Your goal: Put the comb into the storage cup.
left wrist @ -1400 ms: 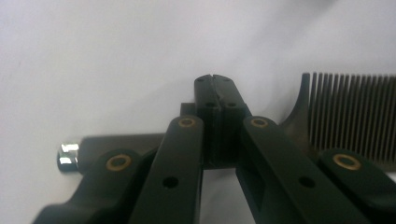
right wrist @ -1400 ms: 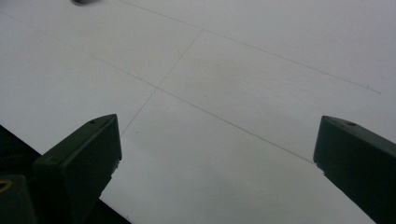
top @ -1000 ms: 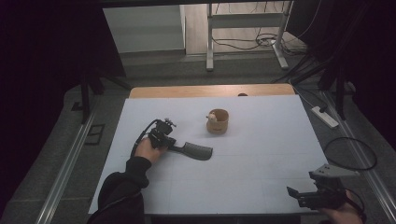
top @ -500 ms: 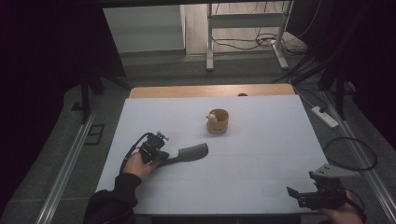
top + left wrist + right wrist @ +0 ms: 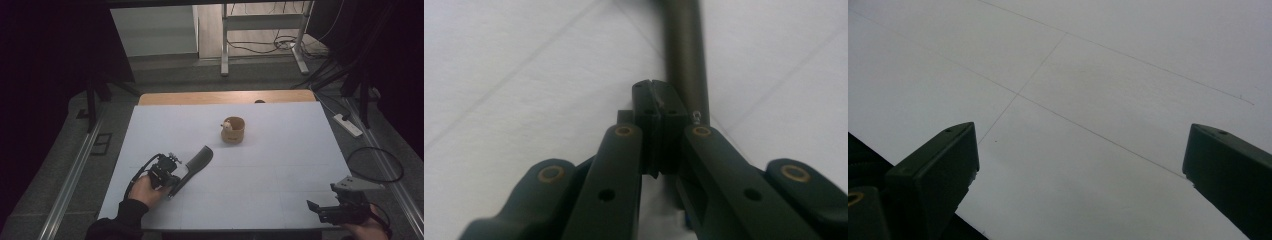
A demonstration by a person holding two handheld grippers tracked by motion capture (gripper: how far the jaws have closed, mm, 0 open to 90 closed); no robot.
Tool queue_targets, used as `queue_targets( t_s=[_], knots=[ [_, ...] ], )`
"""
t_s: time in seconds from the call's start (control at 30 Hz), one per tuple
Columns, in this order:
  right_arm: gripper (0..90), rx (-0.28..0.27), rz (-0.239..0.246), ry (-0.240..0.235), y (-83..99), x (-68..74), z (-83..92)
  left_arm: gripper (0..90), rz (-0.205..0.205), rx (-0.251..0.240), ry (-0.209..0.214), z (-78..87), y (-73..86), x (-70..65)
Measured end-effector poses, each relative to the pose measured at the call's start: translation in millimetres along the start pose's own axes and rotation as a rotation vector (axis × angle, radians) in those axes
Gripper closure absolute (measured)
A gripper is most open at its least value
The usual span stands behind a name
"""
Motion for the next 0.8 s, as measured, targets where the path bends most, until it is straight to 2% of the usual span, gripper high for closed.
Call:
queue_targets(
  t_s=[0.17,0.3,0.43,0.67,0.8],
  knots=[
    [1.7,0.003,0.004,0.001,0.0,0.5,-0.1,88.6,0.026,0.0,0.019,3.7,2.9,-5.3],
    [1.8,0.005,0.008,0.001,0.0,0.8,-0.5,88.6,0.06,0.0,0.019,4.2,4.5,-1.6],
    [1.9,0.005,0.009,0.002,-0.1,1.0,-0.6,88.3,0.095,-0.036,0.02,8.5,5.4,1.8],
    [2.0,0.004,0.011,0.002,-0.1,1.1,-0.5,69.4,0.164,-0.1,0.028,21.5,9.9,5.3],
    [2.0,0.004,0.012,0.002,-0.2,1.1,-0.5,56.1,0.181,-0.134,0.024,29.1,12.7,2.6]
  ],
)
Point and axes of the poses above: each handheld gripper's, and its own axes: z roughly backward along the jaws, y roughly out of its underside, x roughly to its left, the point moved 4 cm from there along -z, roughly forward along the jaws, and after that the axes turned 13 degrees about -y, right-handed, at the moved point
